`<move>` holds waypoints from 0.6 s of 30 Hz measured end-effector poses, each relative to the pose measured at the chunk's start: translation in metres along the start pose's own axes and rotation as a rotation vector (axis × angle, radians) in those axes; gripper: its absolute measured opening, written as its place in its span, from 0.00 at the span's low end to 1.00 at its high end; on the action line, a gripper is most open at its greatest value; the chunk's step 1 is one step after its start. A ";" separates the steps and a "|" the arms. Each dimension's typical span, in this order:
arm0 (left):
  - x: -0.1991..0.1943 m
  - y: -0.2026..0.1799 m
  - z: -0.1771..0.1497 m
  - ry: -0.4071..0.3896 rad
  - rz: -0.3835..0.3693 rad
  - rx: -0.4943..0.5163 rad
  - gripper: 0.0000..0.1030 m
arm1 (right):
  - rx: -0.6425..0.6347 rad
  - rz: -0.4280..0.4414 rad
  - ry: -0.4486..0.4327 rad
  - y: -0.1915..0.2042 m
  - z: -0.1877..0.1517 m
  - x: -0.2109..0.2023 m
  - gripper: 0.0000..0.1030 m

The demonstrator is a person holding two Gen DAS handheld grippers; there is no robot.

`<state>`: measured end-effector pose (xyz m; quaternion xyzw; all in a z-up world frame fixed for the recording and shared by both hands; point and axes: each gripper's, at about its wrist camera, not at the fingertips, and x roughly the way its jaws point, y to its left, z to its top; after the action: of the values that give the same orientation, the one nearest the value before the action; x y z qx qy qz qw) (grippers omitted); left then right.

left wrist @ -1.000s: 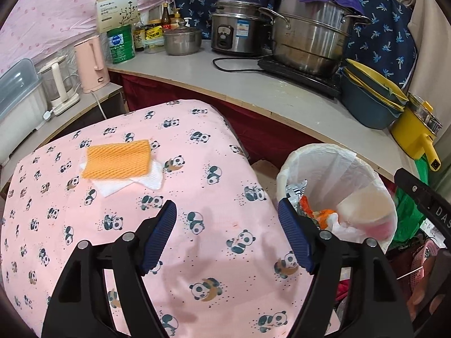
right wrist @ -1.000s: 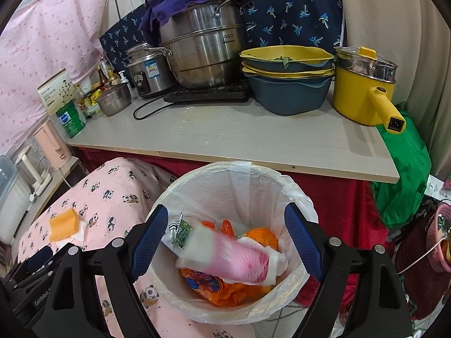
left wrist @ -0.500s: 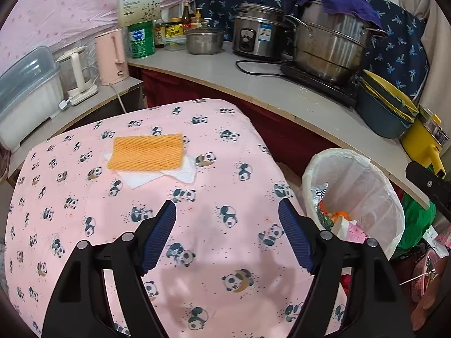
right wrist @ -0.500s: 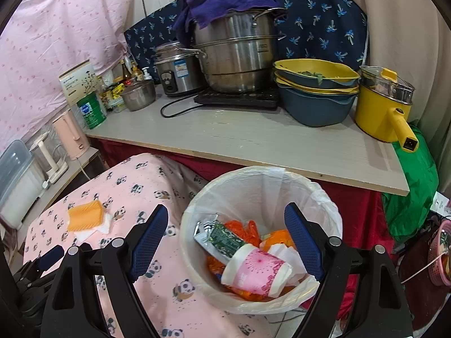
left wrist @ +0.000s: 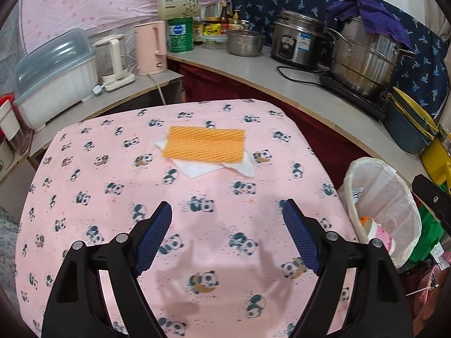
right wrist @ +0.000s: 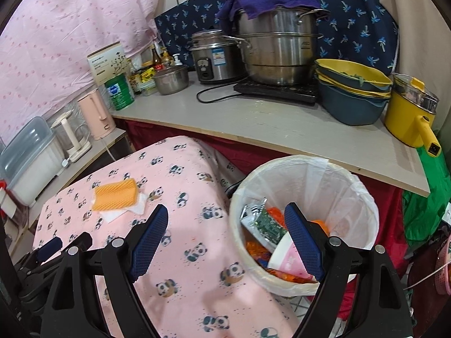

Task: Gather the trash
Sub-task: 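Move both open tools back over the orange mesh sleeve and tissue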

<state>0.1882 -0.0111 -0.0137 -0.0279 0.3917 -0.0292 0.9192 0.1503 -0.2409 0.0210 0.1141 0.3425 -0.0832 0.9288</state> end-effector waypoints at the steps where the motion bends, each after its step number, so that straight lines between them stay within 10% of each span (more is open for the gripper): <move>1: -0.001 0.006 0.000 -0.002 0.010 -0.005 0.75 | -0.009 0.006 0.003 0.005 -0.001 0.000 0.78; 18: -0.007 0.072 -0.005 0.000 0.090 -0.096 0.78 | -0.115 0.087 0.052 0.081 -0.016 0.013 0.78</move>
<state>0.1820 0.0607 -0.0171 -0.0543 0.3935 0.0312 0.9172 0.1692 -0.1596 0.0133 0.0776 0.3654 -0.0198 0.9274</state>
